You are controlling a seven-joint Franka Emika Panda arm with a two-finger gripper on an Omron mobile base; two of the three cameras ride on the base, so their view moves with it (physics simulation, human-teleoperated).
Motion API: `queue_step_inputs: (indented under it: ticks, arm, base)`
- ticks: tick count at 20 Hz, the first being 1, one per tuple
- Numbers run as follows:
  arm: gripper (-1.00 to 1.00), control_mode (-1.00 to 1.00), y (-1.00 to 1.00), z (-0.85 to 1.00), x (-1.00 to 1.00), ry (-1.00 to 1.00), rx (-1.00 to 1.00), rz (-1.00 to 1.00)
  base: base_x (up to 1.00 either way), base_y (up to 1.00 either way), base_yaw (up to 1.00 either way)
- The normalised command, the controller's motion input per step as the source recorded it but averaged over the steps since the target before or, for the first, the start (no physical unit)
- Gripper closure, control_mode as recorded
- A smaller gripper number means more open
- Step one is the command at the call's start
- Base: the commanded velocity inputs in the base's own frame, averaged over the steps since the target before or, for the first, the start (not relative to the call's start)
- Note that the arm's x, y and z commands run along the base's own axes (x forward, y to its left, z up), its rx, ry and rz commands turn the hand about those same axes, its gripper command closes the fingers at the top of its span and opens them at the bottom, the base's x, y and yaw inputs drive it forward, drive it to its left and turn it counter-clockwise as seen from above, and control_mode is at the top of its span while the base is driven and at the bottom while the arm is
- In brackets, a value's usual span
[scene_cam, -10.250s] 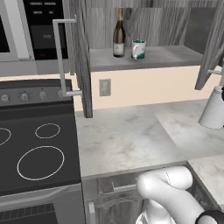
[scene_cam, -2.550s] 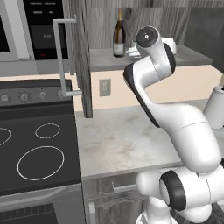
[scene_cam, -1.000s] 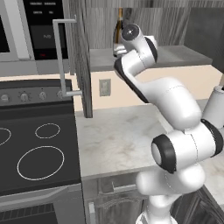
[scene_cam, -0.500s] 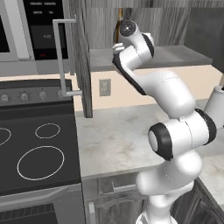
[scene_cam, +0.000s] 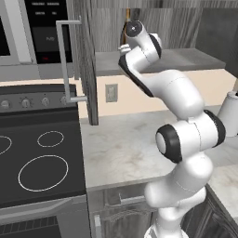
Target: Open the cabinet directly in front. Then move the wine and the mug to the dining counter with the candle on it.
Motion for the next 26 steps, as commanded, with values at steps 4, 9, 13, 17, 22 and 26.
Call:
queue_step_inputs:
  ticks: [4, 9, 13, 17, 22, 26]
  arm:
    - [-1.00, -1.00, 0.00, -0.01, 0.14, 0.00, 0.00, 0.00]
    - [-1.00, -1.00, 0.00, -0.03, 0.06, 0.00, 0.00, 0.00]
    - [1.00, -1.00, 0.00, 0.00, 0.01, 0.00, 0.00, 0.00]
    - [1.00, -1.00, 0.00, 0.00, 0.00, 0.00, 0.00, 0.00]
    - [1.00, -1.00, 0.00, 0.00, 0.00, 0.00, 0.00, 0.00]
    - [1.00, -1.00, 0.00, 0.00, -0.13, -0.01, 0.00, 0.00]
  base:
    - [0.00, 0.00, 0.00]
    - [0.00, 0.00, 0.00]
    - [0.00, 0.00, 0.00]
    - [0.00, 0.00, 0.00]
    - [0.00, 0.00, 0.00]
    - [0.00, 0.00, 0.00]
